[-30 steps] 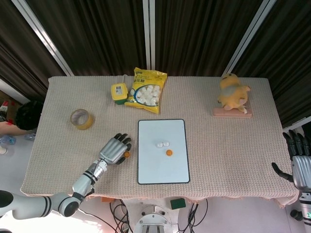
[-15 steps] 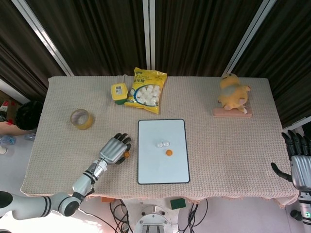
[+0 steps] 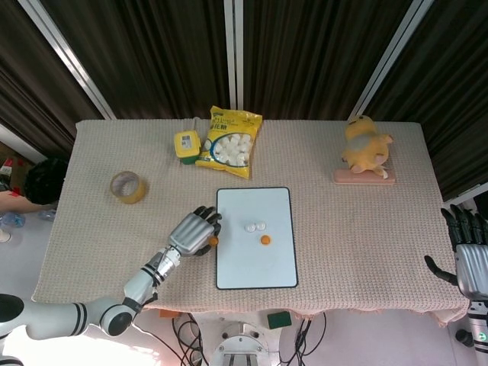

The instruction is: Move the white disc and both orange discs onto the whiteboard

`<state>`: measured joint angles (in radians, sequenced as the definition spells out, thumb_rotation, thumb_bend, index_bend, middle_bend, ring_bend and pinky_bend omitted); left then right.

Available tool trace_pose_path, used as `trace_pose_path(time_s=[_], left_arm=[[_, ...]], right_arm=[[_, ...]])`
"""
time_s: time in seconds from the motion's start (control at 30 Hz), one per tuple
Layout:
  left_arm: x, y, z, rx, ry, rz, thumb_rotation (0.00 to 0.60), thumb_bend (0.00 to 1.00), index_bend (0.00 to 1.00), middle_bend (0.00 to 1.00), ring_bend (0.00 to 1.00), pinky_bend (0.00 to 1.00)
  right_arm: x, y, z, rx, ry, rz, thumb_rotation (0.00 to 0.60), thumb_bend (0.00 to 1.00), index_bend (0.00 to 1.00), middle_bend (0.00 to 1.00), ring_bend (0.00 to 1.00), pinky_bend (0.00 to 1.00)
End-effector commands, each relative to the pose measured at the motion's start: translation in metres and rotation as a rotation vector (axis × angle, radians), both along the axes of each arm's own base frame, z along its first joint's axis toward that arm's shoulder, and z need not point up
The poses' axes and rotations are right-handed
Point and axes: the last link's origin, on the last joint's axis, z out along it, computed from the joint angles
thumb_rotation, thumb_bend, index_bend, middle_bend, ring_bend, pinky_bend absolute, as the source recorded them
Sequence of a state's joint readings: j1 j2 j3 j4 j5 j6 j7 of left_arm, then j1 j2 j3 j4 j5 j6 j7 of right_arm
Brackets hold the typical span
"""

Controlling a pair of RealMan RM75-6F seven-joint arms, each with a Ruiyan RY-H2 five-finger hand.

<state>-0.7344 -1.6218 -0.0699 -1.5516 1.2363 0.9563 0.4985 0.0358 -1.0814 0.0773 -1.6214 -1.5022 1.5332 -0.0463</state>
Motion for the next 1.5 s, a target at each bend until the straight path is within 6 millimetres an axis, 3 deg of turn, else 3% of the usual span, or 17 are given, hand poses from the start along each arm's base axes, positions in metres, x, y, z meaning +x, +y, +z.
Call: trace_pose_path(time_s=[0.03, 0.27, 0.5, 0.77, 1.5], left_arm=[[0.018, 0.001, -0.005, -0.014, -0.008, -0.033, 0.599, 0.27, 0.5, 0.22, 0.11, 0.18], [0.051, 0.0, -0.025, -0.047, -0.014, -0.084, 0.6, 0.27, 0.51, 0.22, 0.11, 0.18], [0.066, 0.002, -0.048, -0.06, -0.015, -0.103, 0.6, 0.27, 0.52, 0.22, 0.11, 0.18], [0.07, 0.006, -0.06, -0.054, -0.02, -0.123, 0.6, 0.27, 0.52, 0.22, 0.1, 0.18], [0.075, 0.016, -0.069, -0.035, -0.008, -0.13, 0.6, 0.27, 0.52, 0.22, 0.1, 0.18]], right_arm=[[0.0, 0.0, 0.001, -0.002, 0.0, 0.0, 0.6, 0.21, 0.0, 0.0, 0.0, 0.0], [0.0, 0.0, 0.002, -0.005, -0.001, 0.001, 0.6, 0.21, 0.0, 0.0, 0.0, 0.0], [-0.002, 0.002, 0.006, -0.012, -0.004, -0.004, 0.6, 0.21, 0.0, 0.0, 0.0, 0.0], [-0.004, 0.003, 0.01, -0.022, -0.006, -0.007, 0.6, 0.21, 0.0, 0.0, 0.0, 0.0], [-0.001, 0.002, 0.009, -0.018, -0.012, 0.0, 0.6, 0.21, 0.0, 0.0, 0.0, 0.0]])
